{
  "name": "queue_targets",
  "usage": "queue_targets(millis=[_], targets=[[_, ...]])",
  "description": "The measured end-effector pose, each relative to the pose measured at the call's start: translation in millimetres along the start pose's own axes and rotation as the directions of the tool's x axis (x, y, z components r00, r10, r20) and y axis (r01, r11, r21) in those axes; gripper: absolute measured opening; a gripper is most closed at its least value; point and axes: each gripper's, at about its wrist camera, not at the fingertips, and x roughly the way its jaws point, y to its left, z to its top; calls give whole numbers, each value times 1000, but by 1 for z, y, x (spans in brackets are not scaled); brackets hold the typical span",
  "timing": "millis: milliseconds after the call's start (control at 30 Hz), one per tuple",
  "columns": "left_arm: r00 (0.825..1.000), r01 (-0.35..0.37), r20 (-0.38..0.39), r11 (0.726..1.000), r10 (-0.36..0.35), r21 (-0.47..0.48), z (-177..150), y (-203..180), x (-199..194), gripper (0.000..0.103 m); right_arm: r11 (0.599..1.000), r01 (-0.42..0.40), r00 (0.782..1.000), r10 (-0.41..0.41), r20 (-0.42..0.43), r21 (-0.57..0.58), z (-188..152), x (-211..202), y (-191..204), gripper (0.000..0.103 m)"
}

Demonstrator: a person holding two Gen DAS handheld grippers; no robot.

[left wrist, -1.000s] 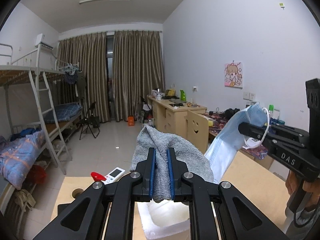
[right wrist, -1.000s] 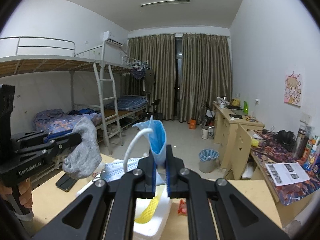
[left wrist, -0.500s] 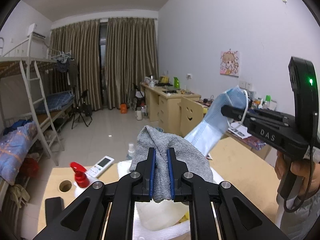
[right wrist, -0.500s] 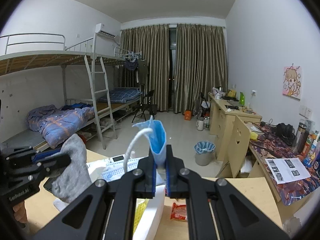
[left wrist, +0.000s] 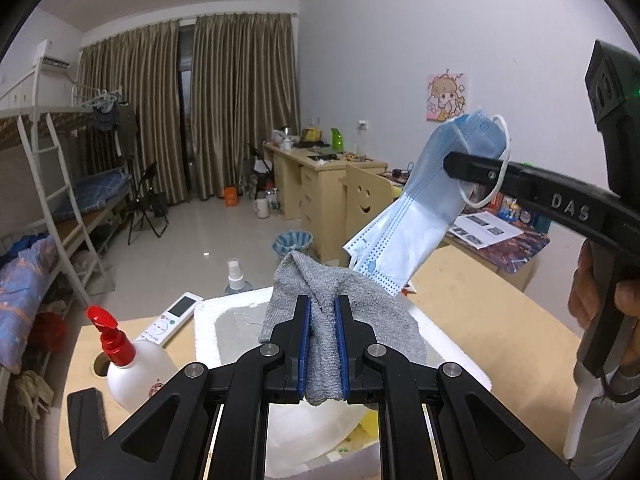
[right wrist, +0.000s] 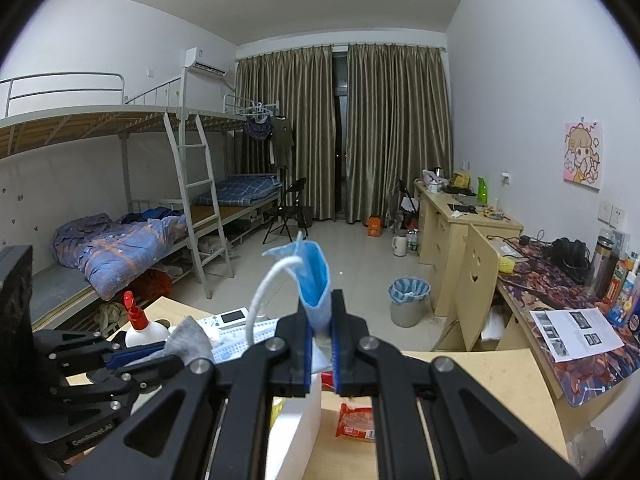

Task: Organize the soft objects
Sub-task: 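Lower the sock into the foam box and open the left tool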

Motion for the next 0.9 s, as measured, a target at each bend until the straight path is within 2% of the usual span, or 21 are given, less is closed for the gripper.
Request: queue_targets(millis=[233,367,433,500,567,600,667,900], targets=[[1000,1,-19,1000,0,8,-2,-1,10,15,1000,15,1000,-15,7,7,1,0,-3,10],[999,-9,-35,1000,10,26,-3,-4,15,24,999,23,1000,-24,18,25,2,-3,-8,10],[999,-17,-37,999,18,27,-3,-4,16,43,999,29,999,-30,20,33,3,-4,-11,10],[999,-34,-21,999,34,30,-2,-5,15,81,999,26,999,-27,23,37,4,-4,-13,10],[998,-55,9,998,55,32,-2,-6,10,96,999,27,999,-28,25,35,5,-4,-13,10],[998,-65,21,997,65,33,-1,-8,8,99,999,25,999,-25,27,35,5,-5,-13,10],[997,-73,32,996,72,46,0,-9,5,102,999,24,999,-25,29,35,5,-5,-15,10],[998,-65,28,997,64,44,-3,-11,0,102,999,24,999,-25,28,34,6,-6,-16,10]])
